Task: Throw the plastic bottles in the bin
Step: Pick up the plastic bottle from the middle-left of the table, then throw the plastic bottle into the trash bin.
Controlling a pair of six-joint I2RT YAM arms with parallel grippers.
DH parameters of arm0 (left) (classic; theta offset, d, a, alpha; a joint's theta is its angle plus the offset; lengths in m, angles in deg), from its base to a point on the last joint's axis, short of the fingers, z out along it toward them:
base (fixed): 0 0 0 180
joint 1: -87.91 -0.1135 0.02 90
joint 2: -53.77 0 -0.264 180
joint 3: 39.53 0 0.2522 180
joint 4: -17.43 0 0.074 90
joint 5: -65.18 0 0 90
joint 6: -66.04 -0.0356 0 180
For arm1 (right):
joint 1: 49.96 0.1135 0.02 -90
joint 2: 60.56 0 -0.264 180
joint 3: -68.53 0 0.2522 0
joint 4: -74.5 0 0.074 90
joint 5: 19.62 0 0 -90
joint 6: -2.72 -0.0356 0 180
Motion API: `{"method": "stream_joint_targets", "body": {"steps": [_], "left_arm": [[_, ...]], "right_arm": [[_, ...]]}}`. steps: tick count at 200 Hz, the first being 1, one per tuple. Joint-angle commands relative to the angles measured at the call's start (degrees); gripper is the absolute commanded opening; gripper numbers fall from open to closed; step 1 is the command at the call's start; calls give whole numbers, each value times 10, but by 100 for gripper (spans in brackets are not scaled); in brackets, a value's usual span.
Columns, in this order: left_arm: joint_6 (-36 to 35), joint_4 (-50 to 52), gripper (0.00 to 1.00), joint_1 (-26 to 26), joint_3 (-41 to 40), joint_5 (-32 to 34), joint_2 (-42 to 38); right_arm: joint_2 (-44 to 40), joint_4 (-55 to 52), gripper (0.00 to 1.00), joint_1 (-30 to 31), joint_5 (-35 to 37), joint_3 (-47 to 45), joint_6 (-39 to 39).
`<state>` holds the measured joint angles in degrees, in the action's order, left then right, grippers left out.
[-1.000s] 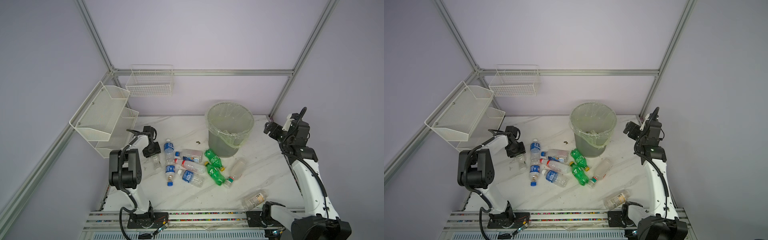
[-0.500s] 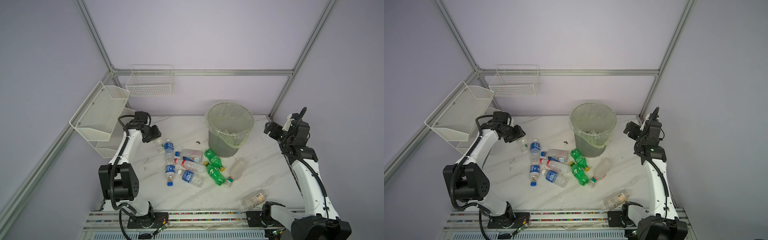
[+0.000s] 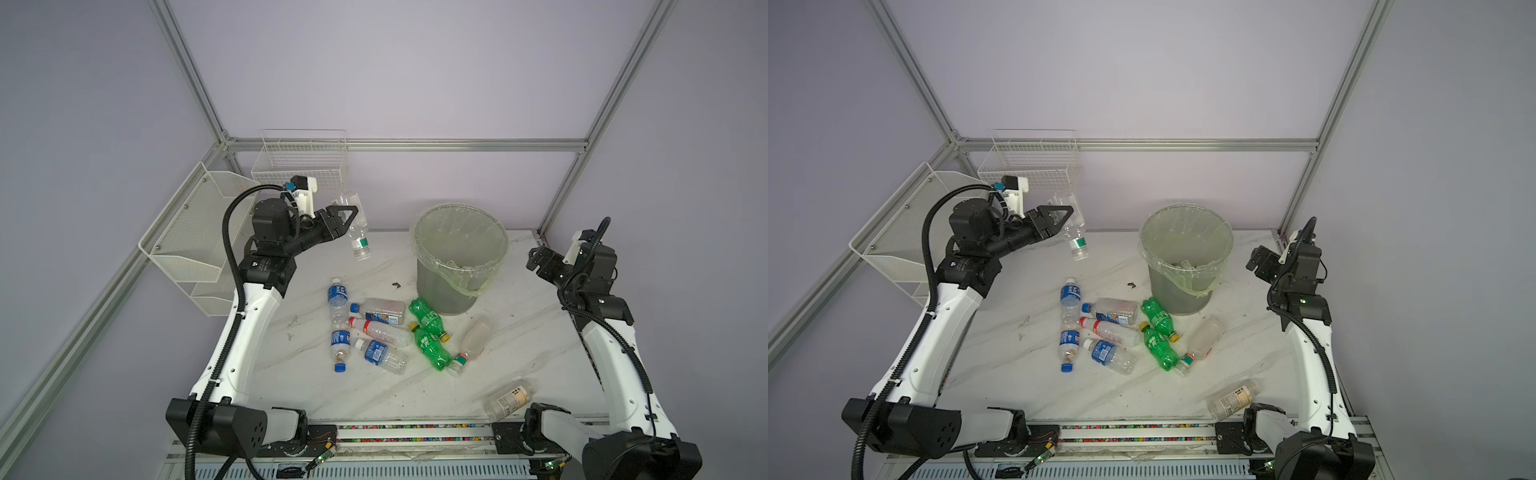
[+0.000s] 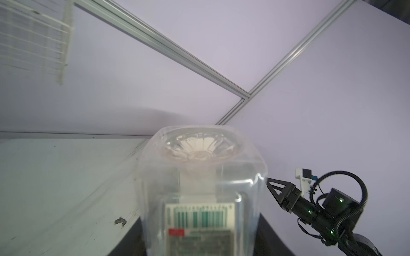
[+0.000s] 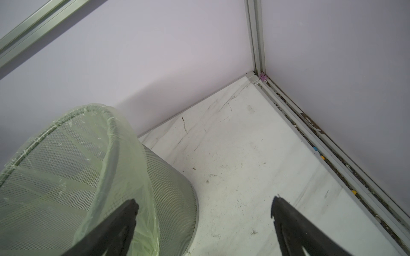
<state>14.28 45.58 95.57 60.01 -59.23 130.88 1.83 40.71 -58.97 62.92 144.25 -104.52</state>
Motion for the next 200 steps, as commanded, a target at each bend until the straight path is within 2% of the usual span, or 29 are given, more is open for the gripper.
{"method": "stream_joint_targets", "body": {"steps": [1, 38, 66, 103, 131, 153, 162, 181, 196, 198, 200], "left_arm": [[1, -54, 54, 33, 36, -16, 26], [-14, -83, 52, 77, 43, 22, 34], [-16, -84, 51, 110, 61, 28, 72], [-32, -75, 51, 121, 74, 57, 71], [-60, -14, 51, 134, 185, 62, 126], [-49, -5, 52, 163, 275, 77, 192], [-46, 8, 57, 180, 325, 86, 230], [-57, 91, 80, 205, 477, 95, 333], [-62, 153, 85, 214, 594, 85, 406], [-59, 157, 88, 216, 604, 85, 411], [-56, 159, 97, 217, 613, 86, 415]], "right_arm": [[-16, 16, 97, -3, 2, -7, 7], [-34, 21, 97, -3, 8, -13, 9], [-31, 28, 97, -3, 6, -10, 7], [-25, 28, 97, -3, -1, -10, 2], [-28, 27, 97, -4, 3, -10, 5], [-30, 26, 97, -3, 6, -9, 6], [-31, 26, 97, -3, 8, -10, 5], [-35, 26, 97, -3, 11, -11, 6], [-36, 25, 97, -3, 9, -10, 6], [-37, 25, 97, -3, 8, -10, 6], [-37, 24, 97, -3, 8, -10, 6]]}}
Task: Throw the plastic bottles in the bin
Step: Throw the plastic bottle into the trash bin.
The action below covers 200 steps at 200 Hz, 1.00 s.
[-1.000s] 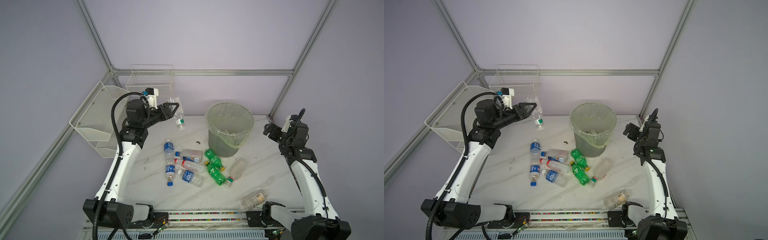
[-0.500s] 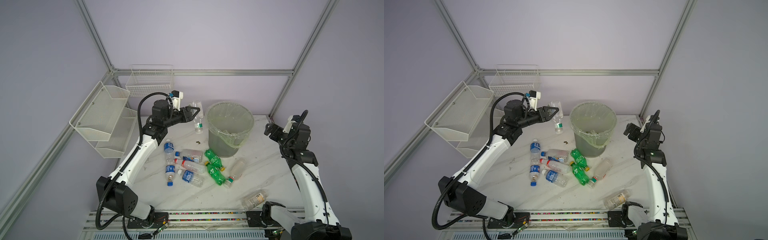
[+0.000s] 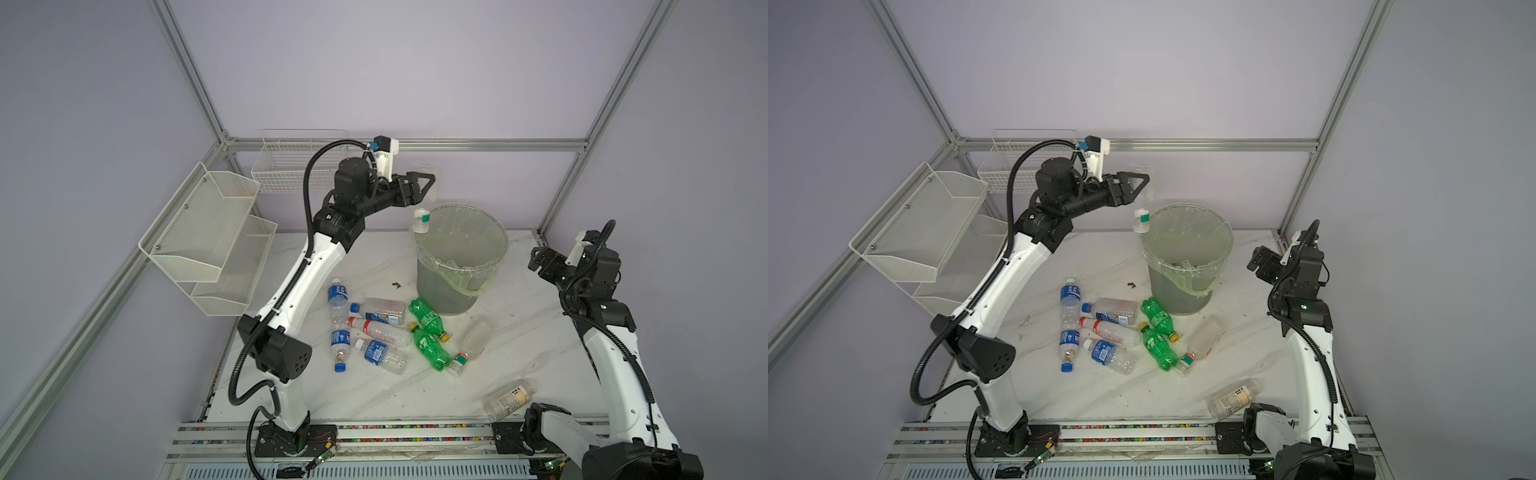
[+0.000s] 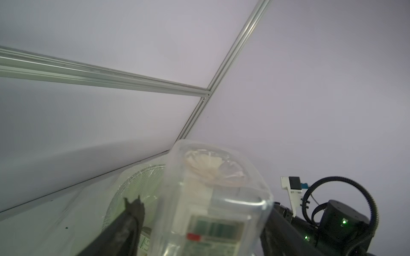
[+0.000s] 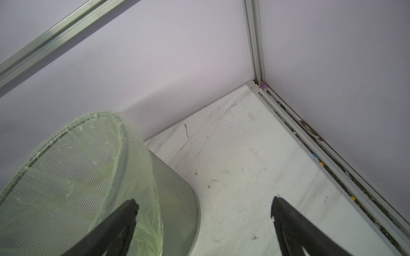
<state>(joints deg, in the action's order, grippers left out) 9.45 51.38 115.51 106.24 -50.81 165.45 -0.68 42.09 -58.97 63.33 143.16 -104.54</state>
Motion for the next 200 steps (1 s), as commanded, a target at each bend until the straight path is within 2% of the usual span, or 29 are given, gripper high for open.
{"method": "stream_joint_targets", "body": {"steps": [1, 14, 33, 44, 70, 90, 158, 200], "left_arm": [[-7, 102, 98, 18, 150, 5, 71], [0, 110, 100, 19, 156, 22, 69], [-46, 155, 100, 9, 136, 85, 32], [-55, 145, 100, -9, 79, 92, -14], [-22, 89, 100, -71, -53, 74, -120], [-37, 88, 100, -101, -123, 90, -175], [-70, 128, 100, -146, -283, 112, -257], [-73, 154, 100, -163, -346, 116, -283]], "right_arm": [[-12, 10, 97, -3, 4, 0, 6], [-13, 9, 97, -3, 6, 0, 6], [-17, 8, 97, -3, 5, 1, 6], [-18, 8, 97, -3, 4, 0, 6], [-13, 11, 97, -3, -1, -3, 4], [-8, 12, 97, -3, -3, -2, 3], [-11, 9, 97, -3, -1, -4, 1], [-10, 10, 97, -3, -2, -7, 0]]}}
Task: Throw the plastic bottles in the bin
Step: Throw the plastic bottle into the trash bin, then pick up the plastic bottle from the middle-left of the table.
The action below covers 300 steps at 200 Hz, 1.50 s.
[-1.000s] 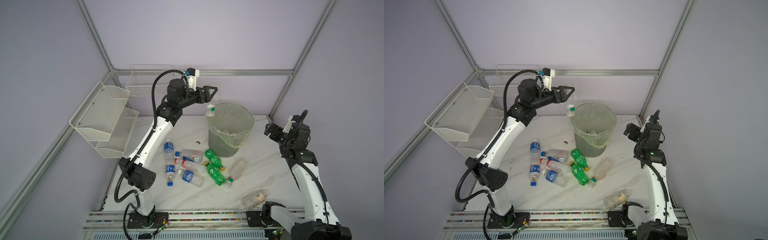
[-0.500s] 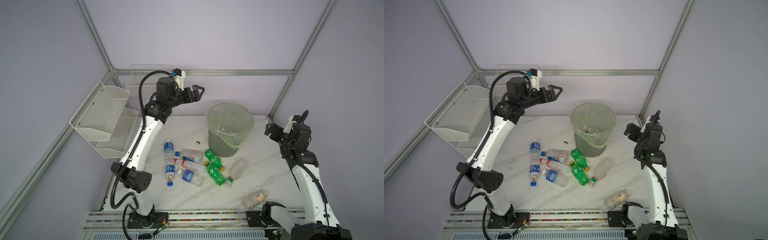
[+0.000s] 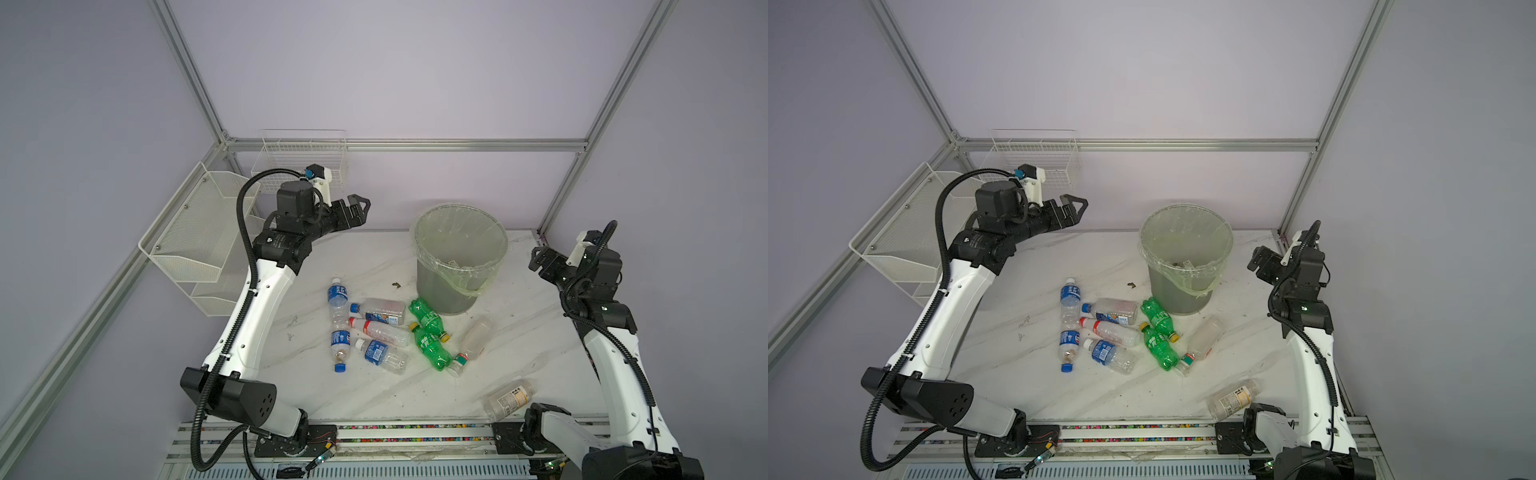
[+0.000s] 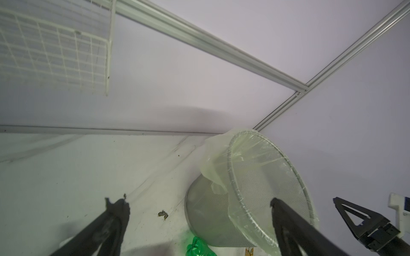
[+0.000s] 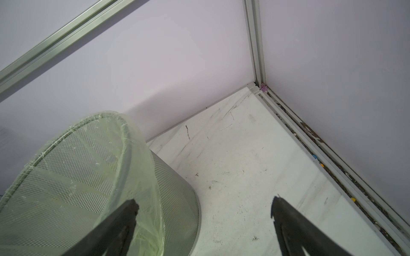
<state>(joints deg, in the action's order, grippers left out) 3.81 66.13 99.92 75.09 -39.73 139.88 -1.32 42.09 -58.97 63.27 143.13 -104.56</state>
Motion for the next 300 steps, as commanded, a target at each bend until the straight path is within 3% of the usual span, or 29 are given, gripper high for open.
{"method": "stream_joint_targets", "body": {"steps": [1, 42, 144, 216, 300], "left_arm": [[-17, 7, 100, -8, -35, 6, -28], [-5, 39, 100, -18, -74, 47, -38], [25, 109, 100, -44, -129, 79, -11], [-30, 93, 100, -48, -146, 87, 15], [-68, 128, 100, -53, -199, 140, 23]], "right_arm": [[-4, 10, 97, -3, -1, -7, 1], [-1, 12, 97, -3, -2, -10, 1], [5, -7, 97, -3, -21, -12, -24], [18, -107, 97, -3, -10, 1, -42], [44, -87, 97, -3, -52, -8, -48]]}}
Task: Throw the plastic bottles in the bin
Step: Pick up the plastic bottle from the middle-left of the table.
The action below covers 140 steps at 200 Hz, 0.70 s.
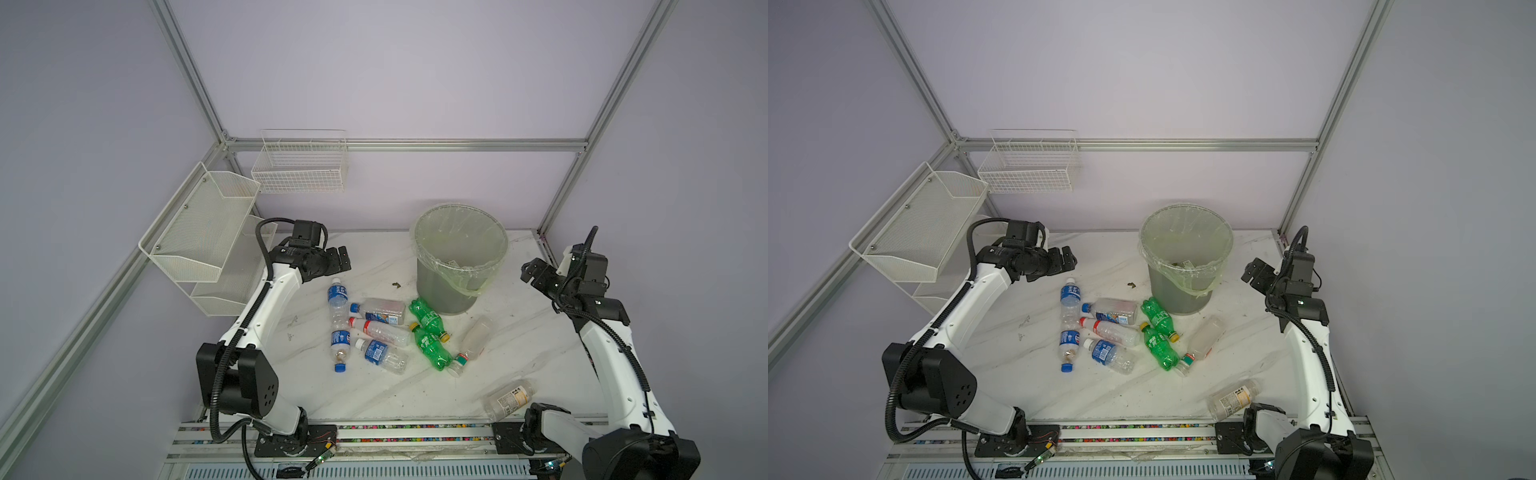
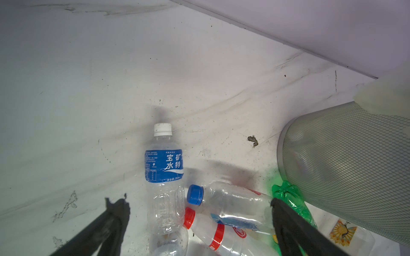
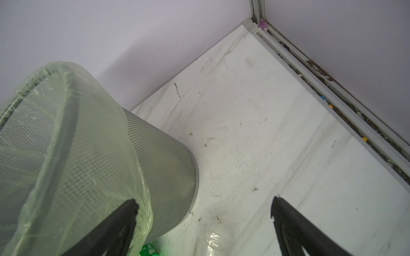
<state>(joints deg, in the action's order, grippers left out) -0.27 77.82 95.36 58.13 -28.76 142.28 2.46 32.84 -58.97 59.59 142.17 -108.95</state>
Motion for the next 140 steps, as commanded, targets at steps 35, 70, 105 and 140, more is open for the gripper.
{"method": "stream_joint_targets", "body": {"steps": [35, 70, 105, 140], "left_arm": [[-5, 32, 100, -7, -37, 31, 24], [8, 40, 100, -8, -33, -1, 63], [7, 38, 100, -8, -32, -18, 104], [12, 34, 100, -7, -35, 4, 129]], "right_arm": [[7, 19, 97, -3, -18, -10, 12], [-10, 33, 97, -3, -24, -35, 25], [-20, 35, 97, -3, -15, -47, 38], [-32, 39, 97, -3, -8, -53, 43]]}}
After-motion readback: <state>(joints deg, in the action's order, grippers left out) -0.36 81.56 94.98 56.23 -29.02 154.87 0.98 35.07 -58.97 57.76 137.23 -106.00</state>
